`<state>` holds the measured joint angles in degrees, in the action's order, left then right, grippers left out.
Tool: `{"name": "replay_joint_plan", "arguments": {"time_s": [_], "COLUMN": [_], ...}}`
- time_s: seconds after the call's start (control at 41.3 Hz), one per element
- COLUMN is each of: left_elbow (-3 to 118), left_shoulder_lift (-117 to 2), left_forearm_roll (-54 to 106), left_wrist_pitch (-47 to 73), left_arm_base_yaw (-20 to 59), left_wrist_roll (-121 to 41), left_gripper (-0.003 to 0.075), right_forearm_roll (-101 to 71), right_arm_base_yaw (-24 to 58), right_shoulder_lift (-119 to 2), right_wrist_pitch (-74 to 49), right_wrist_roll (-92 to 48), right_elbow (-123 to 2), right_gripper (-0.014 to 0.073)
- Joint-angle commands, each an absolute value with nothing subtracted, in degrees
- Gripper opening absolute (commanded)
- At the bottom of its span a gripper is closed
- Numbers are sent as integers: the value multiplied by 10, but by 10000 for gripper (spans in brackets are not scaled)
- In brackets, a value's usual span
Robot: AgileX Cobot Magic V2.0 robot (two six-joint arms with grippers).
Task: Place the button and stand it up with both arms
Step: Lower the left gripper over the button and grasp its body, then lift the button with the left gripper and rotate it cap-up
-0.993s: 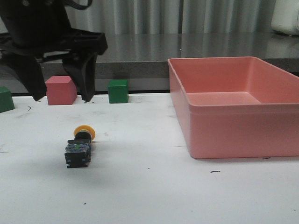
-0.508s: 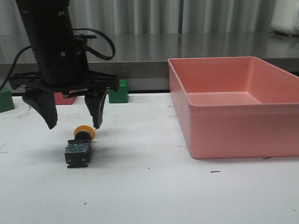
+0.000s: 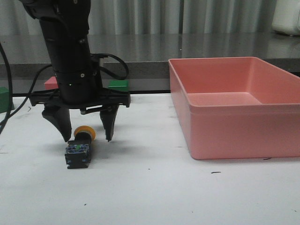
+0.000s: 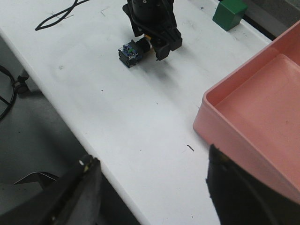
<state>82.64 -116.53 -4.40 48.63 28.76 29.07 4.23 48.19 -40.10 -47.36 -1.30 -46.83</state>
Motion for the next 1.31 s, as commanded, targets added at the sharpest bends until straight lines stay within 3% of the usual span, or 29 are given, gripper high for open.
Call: {"name": "replay_joint_plan", "arguments": {"time_s": [0.0, 0.169, 0.387, 1.041, 1.283], "left_elbow": [843, 843, 843, 843, 849], "left_shoulder_lift": [-1140, -1142, -1142, -1157, -1157], "left_forearm_roll": [-39, -33, -28, -7, -5], "left_wrist_pitch": [480, 479, 496, 525, 521], "left_arm_base_yaw": [281, 279, 270, 268, 272], "left_wrist_roll": [300, 300, 300, 286, 277], "left_gripper": [547, 536, 428, 419, 265], "right_forearm_roll": [44, 44, 44, 44, 44], "right_arm_base_yaw": [480, 480, 480, 480, 480], "right_shoulder_lift": [-398, -398, -398, -398, -398], "right_wrist_pitch": [-434, -434, -434, -434, -434], "right_wrist_roll": [-17, -17, -17, -17, -17], "right_elbow": [-482, -482, -482, -482, -482], "right_gripper": [498, 498, 498, 498, 498]}}
